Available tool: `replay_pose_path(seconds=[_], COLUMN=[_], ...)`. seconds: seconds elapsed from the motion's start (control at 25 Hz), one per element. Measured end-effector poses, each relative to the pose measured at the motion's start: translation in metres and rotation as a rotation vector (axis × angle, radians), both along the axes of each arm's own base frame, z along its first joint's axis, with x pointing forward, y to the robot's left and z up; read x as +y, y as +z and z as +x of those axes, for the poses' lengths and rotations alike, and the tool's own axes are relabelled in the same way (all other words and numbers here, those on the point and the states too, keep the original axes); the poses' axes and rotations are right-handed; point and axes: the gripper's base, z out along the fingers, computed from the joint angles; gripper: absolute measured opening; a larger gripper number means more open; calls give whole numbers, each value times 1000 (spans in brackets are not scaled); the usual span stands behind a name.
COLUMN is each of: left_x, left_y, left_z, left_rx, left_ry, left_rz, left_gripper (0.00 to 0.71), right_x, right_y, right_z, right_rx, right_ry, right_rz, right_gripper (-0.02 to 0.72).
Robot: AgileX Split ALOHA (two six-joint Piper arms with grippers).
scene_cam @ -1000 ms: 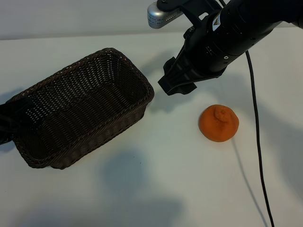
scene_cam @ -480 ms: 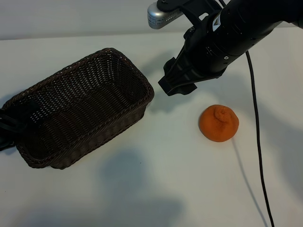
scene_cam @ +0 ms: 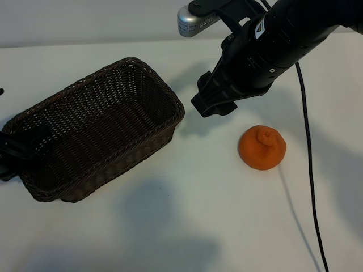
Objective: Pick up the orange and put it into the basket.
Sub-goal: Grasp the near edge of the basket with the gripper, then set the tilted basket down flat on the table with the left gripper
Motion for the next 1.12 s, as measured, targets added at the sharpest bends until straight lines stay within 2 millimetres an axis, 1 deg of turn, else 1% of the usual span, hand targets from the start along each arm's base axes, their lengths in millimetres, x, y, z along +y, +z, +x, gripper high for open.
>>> replay_pose_path(seconds=[0.32,0.44,0.68,0.8,1.12], left_x=[0,-1,-9,-13,-16], left_y=[0,4,29,41,63], left_z=[1,4,20,28,40], left_rx=[-4,6,-32,-65,-96], left_ry=[1,-27,-190,-233,-353], left_rz=[-1,-10,-41,-72,-58], left_gripper=[153,153,152,152,152], right_x=[0,0,0,0,0], right_y=[0,0,0,0,-1], right_z=[0,0,0,0,-1], right_rx=[0,0,1,1,13], right_ry=[0,0,0,0,3], right_rz=[1,1,1,1,-5], right_gripper=[593,593,593,593,593])
